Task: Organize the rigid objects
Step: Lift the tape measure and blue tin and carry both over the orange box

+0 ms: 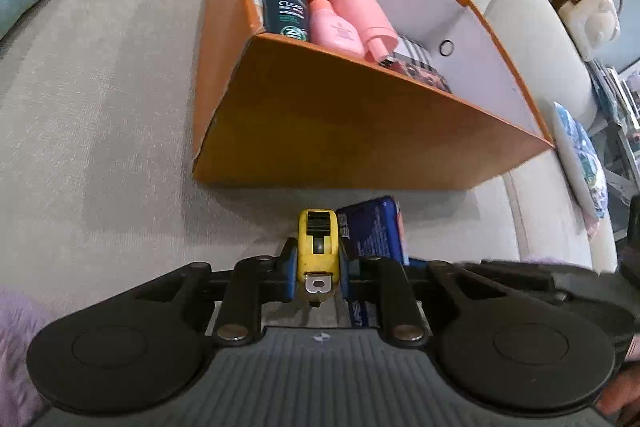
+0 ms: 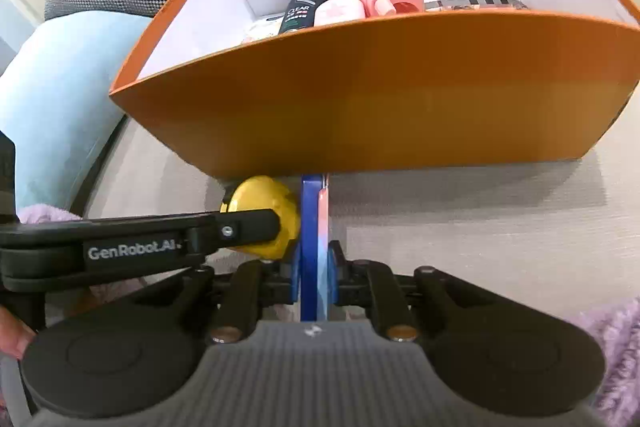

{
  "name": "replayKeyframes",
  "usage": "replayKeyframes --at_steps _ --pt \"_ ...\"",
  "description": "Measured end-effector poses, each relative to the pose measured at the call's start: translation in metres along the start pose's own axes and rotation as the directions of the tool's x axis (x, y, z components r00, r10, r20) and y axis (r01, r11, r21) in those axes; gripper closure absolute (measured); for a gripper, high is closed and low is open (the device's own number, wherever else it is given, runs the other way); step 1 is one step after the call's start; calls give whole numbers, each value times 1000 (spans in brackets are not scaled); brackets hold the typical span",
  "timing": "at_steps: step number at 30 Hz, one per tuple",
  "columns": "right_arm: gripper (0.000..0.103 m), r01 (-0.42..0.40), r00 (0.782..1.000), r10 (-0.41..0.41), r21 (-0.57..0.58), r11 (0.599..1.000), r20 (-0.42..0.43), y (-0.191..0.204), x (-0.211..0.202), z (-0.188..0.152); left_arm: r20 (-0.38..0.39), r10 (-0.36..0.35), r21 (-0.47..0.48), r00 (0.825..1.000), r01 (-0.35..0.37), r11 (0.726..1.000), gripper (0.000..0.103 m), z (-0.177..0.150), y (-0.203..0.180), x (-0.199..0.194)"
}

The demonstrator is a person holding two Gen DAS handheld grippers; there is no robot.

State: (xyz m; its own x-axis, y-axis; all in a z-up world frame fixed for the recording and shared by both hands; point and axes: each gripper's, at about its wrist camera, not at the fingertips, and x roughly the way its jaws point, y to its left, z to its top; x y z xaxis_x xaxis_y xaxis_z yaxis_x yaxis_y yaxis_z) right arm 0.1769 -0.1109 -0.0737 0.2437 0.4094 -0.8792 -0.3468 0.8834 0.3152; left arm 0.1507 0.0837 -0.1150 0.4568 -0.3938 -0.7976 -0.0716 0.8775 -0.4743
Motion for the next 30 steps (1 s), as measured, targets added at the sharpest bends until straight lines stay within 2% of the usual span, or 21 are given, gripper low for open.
replayKeyframes --at_steps 5,9,15,19,23,30 --pt "90 -18 1000 18 -38 999 6 0 -29 7 17 -42 2 999 42 999 82 2 -13 -27" --pt "90 -22 999 24 -62 998 39 1 -60 19 62 -56 30 997 54 998 82 16 -32 -53" --pt "90 -53 989 64 -81 995 131 2 -104 53 163 -97 61 982 88 994 82 56 -59 -84" --pt "90 -53 976 71 -93 994 205 4 -124 80 207 -91 70 974 78 995 82 82 -68 -92" --pt "90 -53 972 67 -65 996 225 -1 -120 108 202 -75 45 977 67 997 82 100 -66 -83" --pt "90 -15 986 6 50 999 165 -18 -72 134 103 -20 19 994 18 1000 82 113 -56 -38"
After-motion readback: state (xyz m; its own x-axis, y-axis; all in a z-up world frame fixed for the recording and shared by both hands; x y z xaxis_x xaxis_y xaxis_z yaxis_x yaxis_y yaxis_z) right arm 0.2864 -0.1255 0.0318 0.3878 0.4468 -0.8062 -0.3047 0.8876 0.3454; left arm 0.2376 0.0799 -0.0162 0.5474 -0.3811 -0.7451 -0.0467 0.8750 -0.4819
